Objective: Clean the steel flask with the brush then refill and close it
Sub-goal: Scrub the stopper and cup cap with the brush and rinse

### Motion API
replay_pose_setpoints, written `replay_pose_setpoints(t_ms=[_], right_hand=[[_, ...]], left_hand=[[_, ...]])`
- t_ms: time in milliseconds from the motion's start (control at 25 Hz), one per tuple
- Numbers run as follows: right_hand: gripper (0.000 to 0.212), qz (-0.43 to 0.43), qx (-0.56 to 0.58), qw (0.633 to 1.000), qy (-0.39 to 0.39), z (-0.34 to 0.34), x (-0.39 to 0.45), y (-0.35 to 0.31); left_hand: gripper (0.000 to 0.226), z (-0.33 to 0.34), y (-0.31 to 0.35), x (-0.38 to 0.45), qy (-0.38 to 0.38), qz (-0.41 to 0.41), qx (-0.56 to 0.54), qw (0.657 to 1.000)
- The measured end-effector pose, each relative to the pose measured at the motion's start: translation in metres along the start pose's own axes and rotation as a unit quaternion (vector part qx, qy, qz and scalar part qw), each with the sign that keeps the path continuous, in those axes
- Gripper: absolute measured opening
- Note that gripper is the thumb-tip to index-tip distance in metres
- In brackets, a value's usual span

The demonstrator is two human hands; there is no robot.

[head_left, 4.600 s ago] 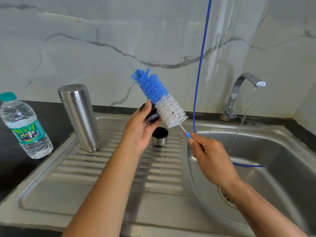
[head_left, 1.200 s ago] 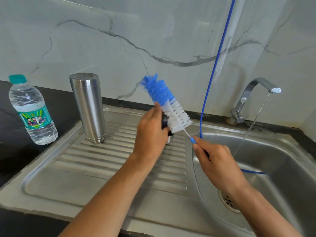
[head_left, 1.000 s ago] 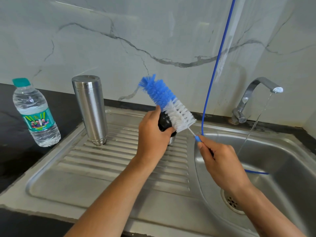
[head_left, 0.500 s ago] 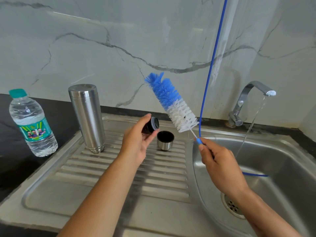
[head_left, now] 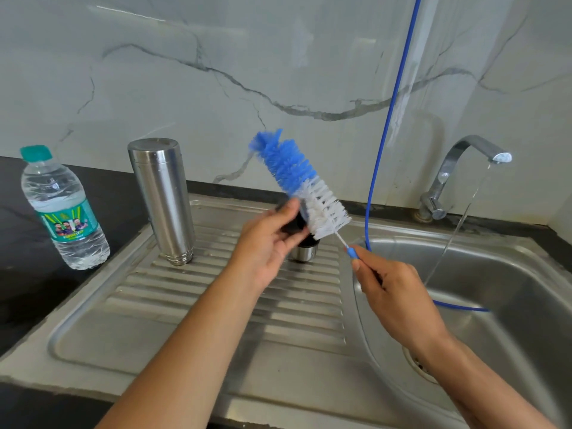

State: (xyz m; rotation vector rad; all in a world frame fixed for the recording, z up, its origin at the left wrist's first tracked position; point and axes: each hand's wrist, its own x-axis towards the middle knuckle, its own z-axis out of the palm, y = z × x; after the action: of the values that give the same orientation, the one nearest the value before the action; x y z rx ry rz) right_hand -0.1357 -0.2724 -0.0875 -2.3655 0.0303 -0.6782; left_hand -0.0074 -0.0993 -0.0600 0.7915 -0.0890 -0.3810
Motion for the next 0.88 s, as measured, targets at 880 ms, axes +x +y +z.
replay_pose_setpoints(t_ms=[880], right_hand=[[0.030, -0.040, 0.001, 0.999, -0.034, 0.000, -0.002, -0.004]], left_hand=[[0.027, -0.011, 0.012, 0.009, 0.038, 0.065, -0.098, 0.992]])
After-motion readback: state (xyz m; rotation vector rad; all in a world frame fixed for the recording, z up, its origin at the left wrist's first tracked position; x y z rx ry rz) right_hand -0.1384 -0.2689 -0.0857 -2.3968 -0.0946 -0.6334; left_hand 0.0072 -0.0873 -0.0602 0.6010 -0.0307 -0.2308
